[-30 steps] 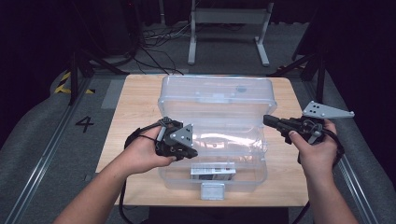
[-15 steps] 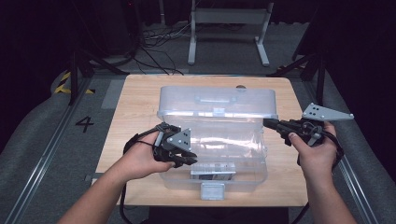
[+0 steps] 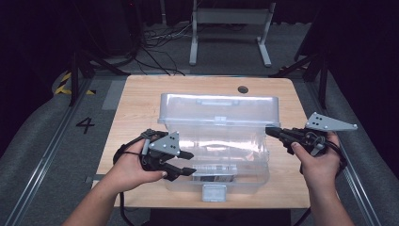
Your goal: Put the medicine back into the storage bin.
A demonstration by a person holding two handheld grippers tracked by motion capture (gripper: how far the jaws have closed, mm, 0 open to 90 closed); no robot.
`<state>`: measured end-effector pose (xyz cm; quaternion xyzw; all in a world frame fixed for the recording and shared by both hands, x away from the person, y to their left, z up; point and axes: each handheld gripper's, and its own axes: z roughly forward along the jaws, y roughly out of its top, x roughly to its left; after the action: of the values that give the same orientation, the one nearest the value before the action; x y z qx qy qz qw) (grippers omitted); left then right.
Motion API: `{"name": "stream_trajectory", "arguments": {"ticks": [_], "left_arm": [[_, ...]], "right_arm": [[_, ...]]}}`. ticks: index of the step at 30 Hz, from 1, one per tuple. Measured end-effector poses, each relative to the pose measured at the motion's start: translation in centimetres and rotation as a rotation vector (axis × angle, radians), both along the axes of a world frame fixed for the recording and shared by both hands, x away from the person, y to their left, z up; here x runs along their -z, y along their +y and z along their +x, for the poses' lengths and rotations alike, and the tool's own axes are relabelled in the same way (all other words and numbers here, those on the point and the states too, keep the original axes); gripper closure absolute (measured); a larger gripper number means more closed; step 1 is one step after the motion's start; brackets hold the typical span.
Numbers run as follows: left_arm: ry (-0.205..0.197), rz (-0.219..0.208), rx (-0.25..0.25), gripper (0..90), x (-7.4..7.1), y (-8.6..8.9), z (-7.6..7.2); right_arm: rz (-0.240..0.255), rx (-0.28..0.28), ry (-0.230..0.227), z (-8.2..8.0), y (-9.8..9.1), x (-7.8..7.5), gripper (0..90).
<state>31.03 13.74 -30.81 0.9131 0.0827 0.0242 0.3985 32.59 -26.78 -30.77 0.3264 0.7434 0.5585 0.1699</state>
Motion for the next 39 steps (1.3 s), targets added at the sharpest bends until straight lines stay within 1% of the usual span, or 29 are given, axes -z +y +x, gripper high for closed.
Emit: {"name": "stream_trajectory", "arguments": {"ticks": [1, 2, 3, 5, 8, 10, 11, 14, 15, 16, 18, 19, 20, 21, 22, 23, 24, 25, 26, 28, 29, 30, 32, 33, 34, 35, 37, 38, 39], "left_arm": [[0.0, 0.0, 0.0, 53.9, 0.0, 0.0, 0.0], [0.01, -0.016, -0.004, 53.8, -0.1, 0.5, -0.2], [0.013, -0.021, -0.009, 53.8, -0.1, 0.9, -0.3], [0.017, -0.03, -0.034, 53.2, -0.2, 1.9, -0.7], [0.02, -0.049, -0.083, 53.0, -0.3, 3.6, -1.0], [0.032, -0.072, -0.111, 53.4, -0.4, 4.8, -1.2], [0.026, -0.083, -0.145, 53.4, -0.4, 5.7, -1.5], [0.04, -0.106, -0.19, 53.8, -0.3, 7.2, -1.9], [0.044, -0.115, -0.22, 53.7, -0.1, 8.2, -2.1], [0.044, -0.115, -0.22, 53.6, -0.1, 8.2, -2.1], [0.06, -0.115, -0.261, 53.1, 0.2, 9.3, -2.0], [0.068, -0.112, -0.291, 52.1, 0.5, 9.9, -1.9], [0.083, -0.107, -0.311, 50.2, 0.8, 10.4, -1.8], [0.106, -0.09, -0.348, 48.9, 1.2, 10.9, -1.7], [0.103, -0.077, -0.366, 48.8, 1.4, 11.3, -1.5], [0.115, -0.074, -0.395, 48.3, 2.0, 12.0, -1.3], [0.115, -0.074, -0.395, 48.3, 2.0, 12.0, -1.3], [0.132, -0.097, -0.403, 48.4, 2.3, 12.5, -1.2], [0.136, -0.131, -0.423, 48.6, 2.6, 13.3, -1.2], [0.138, -0.137, -0.433, 48.7, 2.8, 13.7, -1.1], [0.139, -0.13, -0.444, 48.7, 3.0, 14.0, -1.0], [0.127, -0.126, -0.451, 48.5, 3.2, 14.2, -0.9], [0.125, -0.135, -0.487, 46.8, 3.7, 14.8, -0.5], [0.125, -0.135, -0.487, 46.1, 3.7, 14.8, -0.5], [0.118, -0.134, -0.498, 46.1, 3.9, 15.0, -0.3], [0.125, -0.138, -0.511, 45.7, 4.1, 15.2, -0.2], [0.123, -0.129, -0.536, 45.8, 4.4, 15.4, 0.1], [0.127, -0.132, -0.554, 45.8, 4.6, 15.5, 0.2], [0.123, -0.128, -0.558, 45.8, 4.7, 15.6, 0.4]], "right_arm": [[0.0, 0.0, 0.0, 0.0, 0.0, 0.0, 90.0], [0.0, -0.002, -0.002, -0.2, 0.0, 0.2, 90.0], [0.0, -0.002, -0.002, -0.2, 0.0, 0.2, 90.0], [0.001, -0.005, 0.002, -0.4, 0.0, 0.3, 90.0], [0.0, -0.01, 0.007, -0.8, 0.0, 0.5, 90.0], [-0.002, -0.015, 0.01, -1.1, 0.0, 0.7, 90.0], [-0.004, -0.016, 0.01, -1.2, 0.0, 0.7, 90.0], [-0.009, -0.02, 0.017, -1.6, 0.0, 1.0, 90.0], [-0.006, -0.024, 0.019, -1.7, 0.0, 1.1, 90.0], [-0.006, -0.024, 0.019, -1.7, 0.0, 1.1, 90.0], [-0.01, -0.026, 0.022, -1.8, 0.0, 1.2, 90.0], [-0.01, -0.027, 0.022, -1.9, 0.1, 1.2, 90.0], [-0.012, -0.032, 0.023, -2.0, 0.1, 1.2, 90.0], [-0.015, -0.03, 0.027, -2.1, 0.1, 1.2, 90.0], [-0.019, -0.028, 0.027, -2.2, 0.1, 1.3, 90.0], [-0.021, -0.029, 0.027, -2.3, 0.1, 1.3, 90.0], [-0.021, -0.029, 0.027, -2.3, 0.1, 1.3, 90.0], [-0.019, -0.031, 0.033, -2.4, 0.1, 1.4, 90.0], [-0.021, -0.031, 0.034, -2.4, 0.1, 1.5, 90.0], [-0.022, -0.031, 0.034, -2.4, 0.1, 1.5, 90.0], [-0.024, -0.032, 0.036, -2.5, 0.1, 1.5, 90.0], [-0.025, -0.035, 0.037, -2.5, 0.1, 1.5, 90.0], [-0.026, -0.035, 0.038, -2.6, 0.1, 1.6, 90.0], [-0.026, -0.035, 0.038, -2.6, 0.1, 1.6, 90.0], [-0.025, -0.035, 0.037, -2.6, 0.1, 1.6, 90.0], [-0.024, -0.035, 0.039, -2.6, 0.1, 1.7, 90.0], [-0.025, -0.036, 0.04, -2.7, 0.1, 1.8, 90.0], [-0.025, -0.036, 0.039, -2.8, 0.1, 1.8, 90.0], [-0.024, -0.035, 0.043, -2.8, 0.1, 1.8, 90.0]]}}
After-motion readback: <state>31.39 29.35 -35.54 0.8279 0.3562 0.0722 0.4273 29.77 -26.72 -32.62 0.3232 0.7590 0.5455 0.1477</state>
